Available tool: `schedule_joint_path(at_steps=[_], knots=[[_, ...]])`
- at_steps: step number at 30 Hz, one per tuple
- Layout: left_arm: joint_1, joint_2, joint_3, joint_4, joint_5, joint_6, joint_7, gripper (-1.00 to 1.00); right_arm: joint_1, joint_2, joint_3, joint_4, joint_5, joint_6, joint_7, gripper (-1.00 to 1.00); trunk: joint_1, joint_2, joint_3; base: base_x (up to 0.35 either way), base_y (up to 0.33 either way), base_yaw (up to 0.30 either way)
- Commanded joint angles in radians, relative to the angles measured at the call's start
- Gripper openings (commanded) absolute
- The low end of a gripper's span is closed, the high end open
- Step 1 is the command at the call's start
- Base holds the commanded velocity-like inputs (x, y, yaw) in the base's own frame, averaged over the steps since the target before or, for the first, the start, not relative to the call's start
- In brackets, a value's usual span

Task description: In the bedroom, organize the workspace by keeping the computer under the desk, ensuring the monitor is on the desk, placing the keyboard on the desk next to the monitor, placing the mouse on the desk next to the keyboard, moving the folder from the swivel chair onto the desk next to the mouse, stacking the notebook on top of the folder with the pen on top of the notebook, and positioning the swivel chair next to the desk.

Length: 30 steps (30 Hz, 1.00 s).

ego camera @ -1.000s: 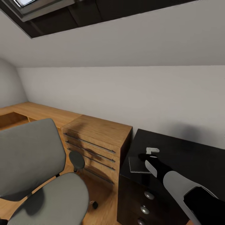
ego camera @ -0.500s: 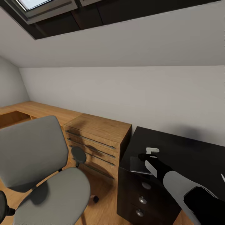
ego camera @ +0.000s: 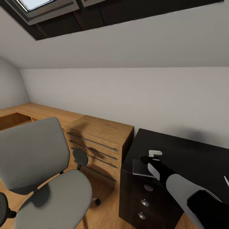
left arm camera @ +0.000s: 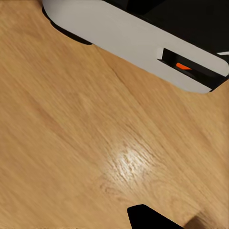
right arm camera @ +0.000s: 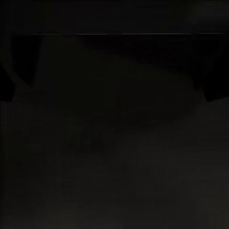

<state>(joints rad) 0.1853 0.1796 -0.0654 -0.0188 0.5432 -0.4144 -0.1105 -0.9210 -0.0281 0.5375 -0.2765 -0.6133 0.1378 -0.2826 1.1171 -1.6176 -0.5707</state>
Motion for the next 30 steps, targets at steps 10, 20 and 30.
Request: schedule_joint_path(at_steps=[10, 20, 30], knots=[[0.0, 0.001, -0.007, -0.001, 0.011, -0.001, -0.005, 1.0, 0.001, -0.001, 0.01, 0.07, -0.013, 0.012, -0.006, 1.0, 0.0, 0.0, -0.001, -0.061, 0.0, 0.0], [0.0, 0.001, -0.007, -0.001, 0.011, -0.001, -0.005, 1.0, 0.001, -0.002, 0.01, 0.071, -0.013, 0.006, -0.006, 1.0, 0.0, 0.0, -0.001, -0.008, 0.0, 0.0], [0.0, 0.0, -0.007, -0.001, 0.011, -0.002, -0.005, 1.0, 0.001, -0.007, 0.009, 0.07, -0.013, 0.004, -0.006, 1.0, 0.0, 0.0, -0.001, 0.0, 0.0, 0.0]])
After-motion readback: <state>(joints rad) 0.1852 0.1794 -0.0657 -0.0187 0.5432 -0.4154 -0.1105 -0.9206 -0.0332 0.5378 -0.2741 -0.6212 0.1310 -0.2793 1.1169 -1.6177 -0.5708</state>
